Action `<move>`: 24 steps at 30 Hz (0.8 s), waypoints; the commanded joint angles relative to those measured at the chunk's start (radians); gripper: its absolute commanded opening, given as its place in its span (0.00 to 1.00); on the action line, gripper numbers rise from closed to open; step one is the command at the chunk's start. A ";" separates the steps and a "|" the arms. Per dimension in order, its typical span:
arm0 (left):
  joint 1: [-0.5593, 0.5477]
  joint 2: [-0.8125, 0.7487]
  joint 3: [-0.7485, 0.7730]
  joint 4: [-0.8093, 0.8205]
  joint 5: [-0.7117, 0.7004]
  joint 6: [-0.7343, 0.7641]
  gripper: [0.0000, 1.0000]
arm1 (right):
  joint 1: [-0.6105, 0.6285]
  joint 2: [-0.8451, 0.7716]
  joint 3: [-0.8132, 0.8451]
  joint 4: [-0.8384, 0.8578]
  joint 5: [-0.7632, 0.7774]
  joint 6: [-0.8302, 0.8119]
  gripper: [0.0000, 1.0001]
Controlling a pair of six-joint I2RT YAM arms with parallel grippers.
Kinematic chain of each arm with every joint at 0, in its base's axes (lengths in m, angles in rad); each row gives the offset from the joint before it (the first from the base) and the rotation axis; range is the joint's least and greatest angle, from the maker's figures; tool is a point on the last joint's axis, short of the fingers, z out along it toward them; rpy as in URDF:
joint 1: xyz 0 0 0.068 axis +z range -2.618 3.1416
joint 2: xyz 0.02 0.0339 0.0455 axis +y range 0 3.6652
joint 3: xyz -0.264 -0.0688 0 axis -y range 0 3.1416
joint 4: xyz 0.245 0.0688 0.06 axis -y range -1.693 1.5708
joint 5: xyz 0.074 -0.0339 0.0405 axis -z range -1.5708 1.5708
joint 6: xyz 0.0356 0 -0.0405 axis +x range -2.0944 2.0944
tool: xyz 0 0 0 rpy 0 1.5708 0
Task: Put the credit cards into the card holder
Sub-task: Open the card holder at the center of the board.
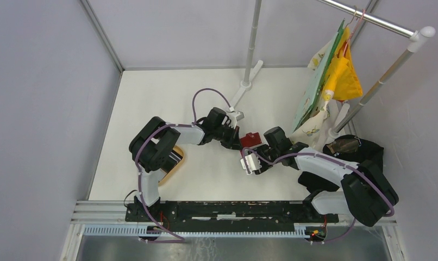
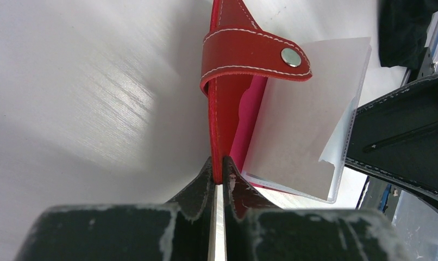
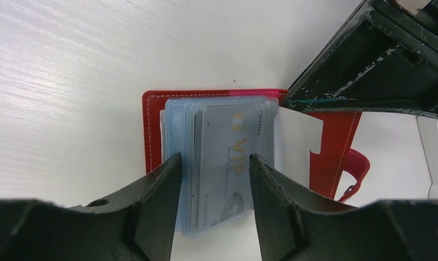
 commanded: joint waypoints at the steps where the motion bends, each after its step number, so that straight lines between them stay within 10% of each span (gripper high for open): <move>1: -0.015 0.041 -0.016 -0.084 -0.014 -0.012 0.07 | -0.003 -0.018 0.027 -0.003 -0.017 -0.011 0.55; 24: -0.015 0.038 -0.003 -0.107 -0.037 -0.009 0.07 | -0.003 0.016 0.092 -0.090 -0.014 0.039 0.60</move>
